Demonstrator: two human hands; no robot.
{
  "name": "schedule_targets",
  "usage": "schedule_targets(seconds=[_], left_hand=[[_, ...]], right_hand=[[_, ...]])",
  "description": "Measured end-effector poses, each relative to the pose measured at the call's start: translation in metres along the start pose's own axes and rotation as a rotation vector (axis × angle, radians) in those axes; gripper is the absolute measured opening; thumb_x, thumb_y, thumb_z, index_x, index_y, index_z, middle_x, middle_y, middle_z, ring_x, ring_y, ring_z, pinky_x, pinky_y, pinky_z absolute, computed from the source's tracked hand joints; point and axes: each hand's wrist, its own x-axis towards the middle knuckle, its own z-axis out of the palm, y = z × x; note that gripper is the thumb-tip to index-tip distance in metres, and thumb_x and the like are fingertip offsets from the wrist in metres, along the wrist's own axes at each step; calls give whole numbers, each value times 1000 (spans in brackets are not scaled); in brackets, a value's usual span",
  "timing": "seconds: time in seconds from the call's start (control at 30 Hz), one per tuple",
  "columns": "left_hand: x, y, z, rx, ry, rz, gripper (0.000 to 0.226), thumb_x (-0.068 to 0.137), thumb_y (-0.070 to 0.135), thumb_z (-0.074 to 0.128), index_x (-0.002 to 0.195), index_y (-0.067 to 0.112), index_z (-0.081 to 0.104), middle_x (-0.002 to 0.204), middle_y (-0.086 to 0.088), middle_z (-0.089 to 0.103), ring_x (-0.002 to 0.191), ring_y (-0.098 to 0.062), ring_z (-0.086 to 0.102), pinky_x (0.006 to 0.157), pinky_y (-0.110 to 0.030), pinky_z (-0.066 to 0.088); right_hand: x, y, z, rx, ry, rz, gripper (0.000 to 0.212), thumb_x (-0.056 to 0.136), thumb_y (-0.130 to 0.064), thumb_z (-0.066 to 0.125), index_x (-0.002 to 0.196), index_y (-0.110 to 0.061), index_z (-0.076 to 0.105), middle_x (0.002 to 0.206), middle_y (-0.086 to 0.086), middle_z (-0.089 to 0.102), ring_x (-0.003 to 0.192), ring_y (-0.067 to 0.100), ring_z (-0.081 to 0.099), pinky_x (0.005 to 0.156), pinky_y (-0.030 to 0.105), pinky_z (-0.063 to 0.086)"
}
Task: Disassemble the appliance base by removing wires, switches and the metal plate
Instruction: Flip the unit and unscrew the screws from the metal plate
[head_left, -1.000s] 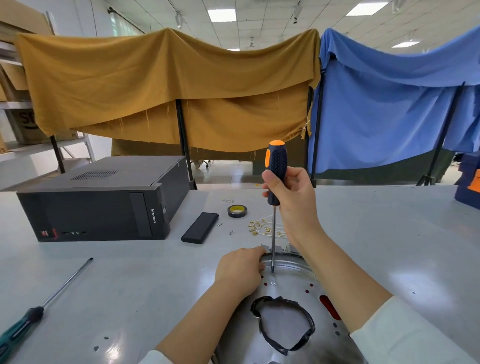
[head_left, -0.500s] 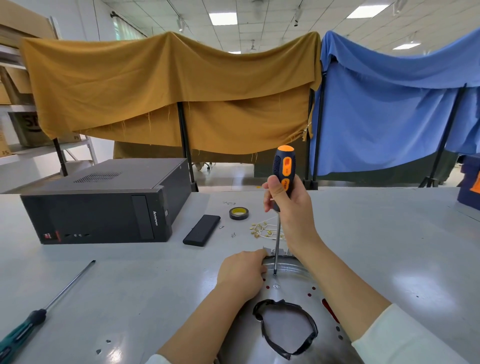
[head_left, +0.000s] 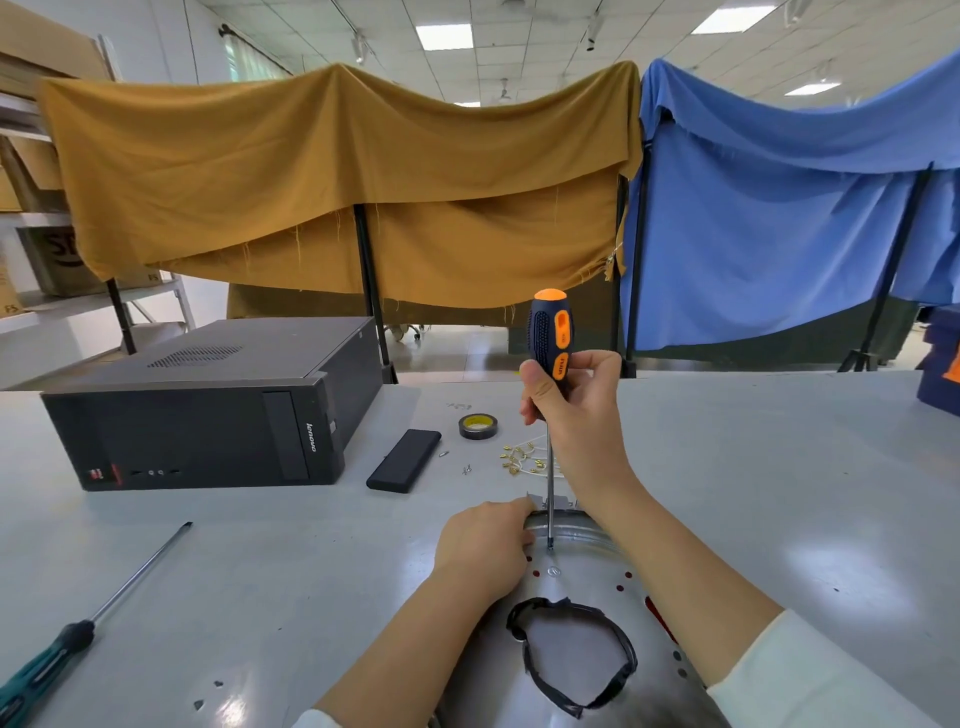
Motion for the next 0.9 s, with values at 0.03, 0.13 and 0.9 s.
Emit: schedule_targets(seconds=[0.03, 0.13, 0.9], left_hand=[[0, 0, 0, -1, 1, 1, 19, 91, 19, 41, 106, 25, 50, 101, -5, 63, 92, -30, 56, 64, -29, 34], [0, 0, 0, -7, 8, -2, 21, 91, 20, 41, 108, 26, 50, 101, -4, 63, 93, -30, 56, 65, -29, 34], [1, -1, 2, 3, 13, 3, 27, 92, 21, 42, 117, 28, 50, 106, -4, 63, 96, -30, 57, 67, -29, 35]], right_hand=[[-1, 0, 0, -2, 34, -8, 29, 86, -24, 62, 96, -15, 37, 84, 10, 58, 65, 14, 56, 61, 24, 50], [-1, 0, -1, -5, 96, -18, 20, 90, -27, 55, 98, -13, 44, 88, 9, 64, 69, 15, 58, 62, 26, 50], [5, 2, -5, -14, 99, 86, 26, 99, -34, 34, 99, -21, 57, 83, -2, 62, 64, 5, 55, 58, 22, 47]])
